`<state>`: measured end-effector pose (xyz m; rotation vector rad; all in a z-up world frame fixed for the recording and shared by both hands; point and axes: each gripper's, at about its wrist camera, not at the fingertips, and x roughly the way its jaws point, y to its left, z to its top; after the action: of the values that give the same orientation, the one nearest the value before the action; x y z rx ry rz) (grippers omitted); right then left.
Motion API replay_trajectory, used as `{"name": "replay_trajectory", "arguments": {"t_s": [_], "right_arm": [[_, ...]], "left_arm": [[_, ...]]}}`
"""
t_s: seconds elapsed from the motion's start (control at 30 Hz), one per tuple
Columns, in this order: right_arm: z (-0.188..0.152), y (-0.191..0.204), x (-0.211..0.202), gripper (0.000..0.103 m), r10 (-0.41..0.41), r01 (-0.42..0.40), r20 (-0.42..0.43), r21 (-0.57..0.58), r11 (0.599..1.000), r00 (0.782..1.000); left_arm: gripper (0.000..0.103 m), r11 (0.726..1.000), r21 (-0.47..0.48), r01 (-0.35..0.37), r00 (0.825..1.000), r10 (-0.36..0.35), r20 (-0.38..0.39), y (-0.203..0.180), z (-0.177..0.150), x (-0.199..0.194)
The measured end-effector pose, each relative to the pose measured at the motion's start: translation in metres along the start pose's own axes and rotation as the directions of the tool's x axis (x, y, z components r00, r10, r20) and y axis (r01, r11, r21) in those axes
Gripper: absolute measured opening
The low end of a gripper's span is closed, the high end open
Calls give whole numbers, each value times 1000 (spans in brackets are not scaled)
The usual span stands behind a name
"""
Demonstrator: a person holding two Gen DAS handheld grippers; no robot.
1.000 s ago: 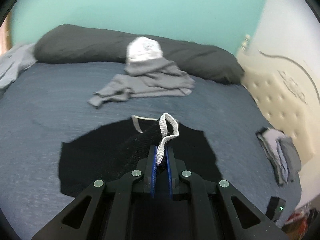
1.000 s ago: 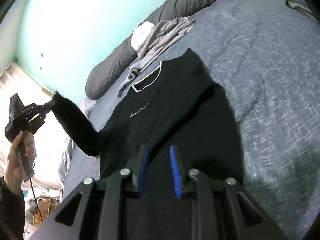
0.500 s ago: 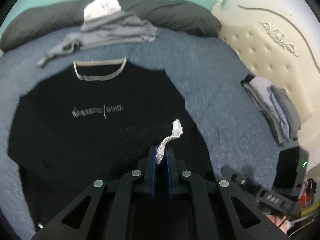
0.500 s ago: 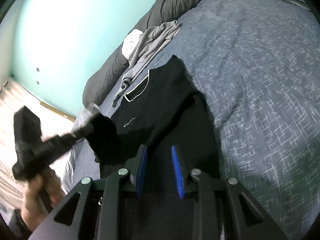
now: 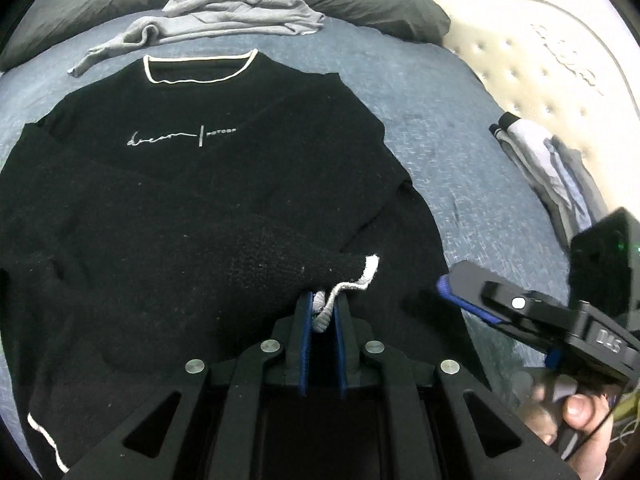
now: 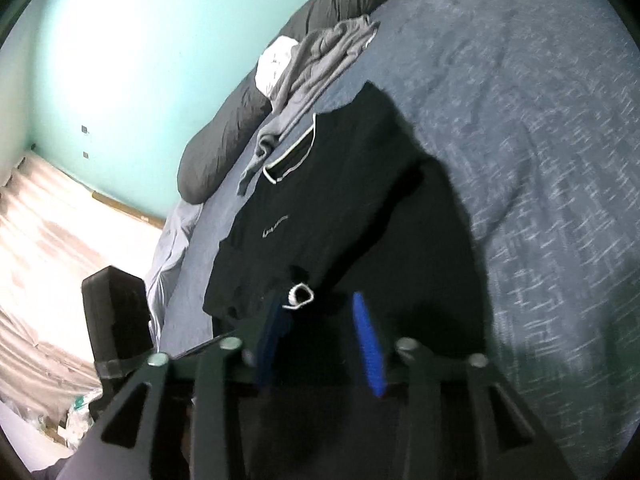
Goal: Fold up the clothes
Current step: 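Lay the cuff on the sweater body and open the left gripper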
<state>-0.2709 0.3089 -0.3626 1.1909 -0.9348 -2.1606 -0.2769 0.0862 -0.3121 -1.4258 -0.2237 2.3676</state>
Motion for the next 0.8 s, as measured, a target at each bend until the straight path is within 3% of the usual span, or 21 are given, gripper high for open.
{"name": "replay_trajectory", "arguments": {"t_s": [0.17,0.3,0.8], "right_arm": [[-5,-2,12,46,19,-18,-38,27,999,999],[-8,-3,18,54,41,-38,-48,49,998,998],[-9,-6,23,56,81,-75,-52,98,992,995]], "left_arm": [[15,999,-26,31,999,-31,14,10,-5,-22],[27,998,-40,46,999,-45,9,17,-10,-32],[32,996,-67,62,998,-62,-2,26,-15,-42]]}}
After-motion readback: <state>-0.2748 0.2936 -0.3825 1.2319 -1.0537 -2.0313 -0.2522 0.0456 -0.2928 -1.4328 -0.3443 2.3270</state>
